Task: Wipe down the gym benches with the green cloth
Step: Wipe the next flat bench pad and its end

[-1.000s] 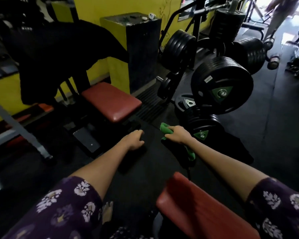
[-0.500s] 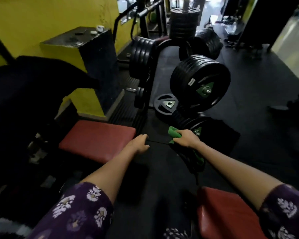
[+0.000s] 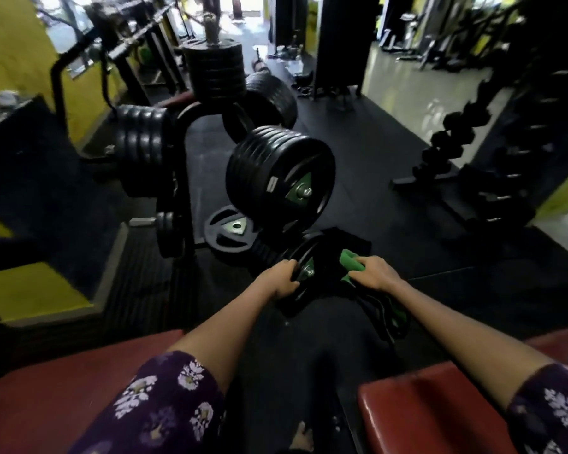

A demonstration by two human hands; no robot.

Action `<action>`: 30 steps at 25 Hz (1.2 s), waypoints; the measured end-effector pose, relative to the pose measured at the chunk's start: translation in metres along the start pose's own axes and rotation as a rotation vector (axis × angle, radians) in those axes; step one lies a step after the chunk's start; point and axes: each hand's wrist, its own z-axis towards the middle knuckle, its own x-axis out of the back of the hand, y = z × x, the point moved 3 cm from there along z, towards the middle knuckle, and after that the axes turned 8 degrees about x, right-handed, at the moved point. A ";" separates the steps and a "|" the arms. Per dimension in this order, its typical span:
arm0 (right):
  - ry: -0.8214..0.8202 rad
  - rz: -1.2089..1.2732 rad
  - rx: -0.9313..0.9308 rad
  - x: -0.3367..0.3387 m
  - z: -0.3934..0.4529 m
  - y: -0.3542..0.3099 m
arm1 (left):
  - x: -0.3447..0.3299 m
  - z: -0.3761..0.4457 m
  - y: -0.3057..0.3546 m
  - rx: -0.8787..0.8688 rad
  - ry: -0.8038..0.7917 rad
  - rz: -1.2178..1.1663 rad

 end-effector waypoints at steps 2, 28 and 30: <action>0.045 0.051 -0.068 0.016 0.017 0.018 | 0.013 0.036 0.015 -0.053 -0.024 0.058; 0.438 0.369 -1.021 0.095 0.020 0.204 | 0.001 0.295 0.336 -0.948 -0.410 0.416; 0.463 0.409 -1.068 0.091 0.011 0.219 | -0.021 0.300 0.360 -0.993 -0.458 0.443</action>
